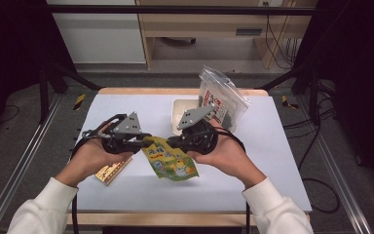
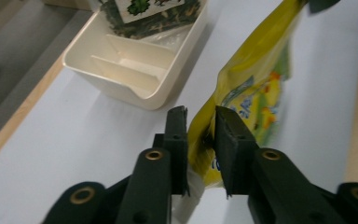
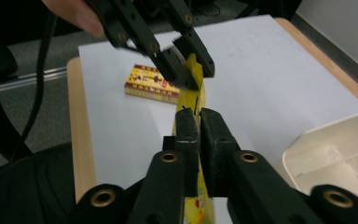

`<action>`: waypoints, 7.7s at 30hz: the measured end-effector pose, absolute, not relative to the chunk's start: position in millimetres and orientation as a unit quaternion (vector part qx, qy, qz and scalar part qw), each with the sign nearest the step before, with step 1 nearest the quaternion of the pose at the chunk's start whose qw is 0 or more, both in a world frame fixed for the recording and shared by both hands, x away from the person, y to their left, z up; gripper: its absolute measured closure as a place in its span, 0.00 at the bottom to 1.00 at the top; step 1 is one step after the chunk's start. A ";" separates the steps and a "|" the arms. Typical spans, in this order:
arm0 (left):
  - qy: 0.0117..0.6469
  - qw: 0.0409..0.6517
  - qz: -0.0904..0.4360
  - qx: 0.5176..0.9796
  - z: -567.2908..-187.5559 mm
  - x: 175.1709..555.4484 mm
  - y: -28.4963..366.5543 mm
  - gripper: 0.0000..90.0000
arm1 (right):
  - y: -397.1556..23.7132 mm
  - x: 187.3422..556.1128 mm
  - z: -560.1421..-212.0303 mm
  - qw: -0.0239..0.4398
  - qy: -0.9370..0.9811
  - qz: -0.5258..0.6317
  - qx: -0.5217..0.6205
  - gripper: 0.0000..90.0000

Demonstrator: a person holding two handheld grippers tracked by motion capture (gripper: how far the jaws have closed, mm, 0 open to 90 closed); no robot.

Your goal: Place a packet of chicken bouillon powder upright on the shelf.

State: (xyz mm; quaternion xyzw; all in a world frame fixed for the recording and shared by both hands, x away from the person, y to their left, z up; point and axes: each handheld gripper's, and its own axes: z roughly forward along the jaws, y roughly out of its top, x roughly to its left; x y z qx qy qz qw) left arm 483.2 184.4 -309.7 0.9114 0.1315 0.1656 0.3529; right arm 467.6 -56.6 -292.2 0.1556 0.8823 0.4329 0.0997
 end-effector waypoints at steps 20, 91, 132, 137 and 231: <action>0.115 0.356 0.172 0.911 -307.5 475.5 162.6 0.77 | -60.9 480.8 -324.0 0.063 0.889 0.415 0.184 1.00; 0.389 0.405 0.278 0.779 -432.3 410.9 282.1 0.10 | -138.0 524.3 -260.8 0.107 0.598 0.614 0.505 1.00; 0.381 0.392 0.285 0.787 -432.9 410.2 279.9 0.10 | -129.4 539.8 -273.2 0.201 0.562 0.577 0.558 1.00; 0.380 0.392 0.286 0.787 -432.7 410.0 279.8 0.10 | -125.2 546.6 -277.1 0.206 0.558 0.568 0.569 1.00; 0.355 0.383 0.288 0.803 -430.8 409.5 274.1 0.10 | -44.5 589.0 -321.0 0.199 0.526 0.584 0.586 1.00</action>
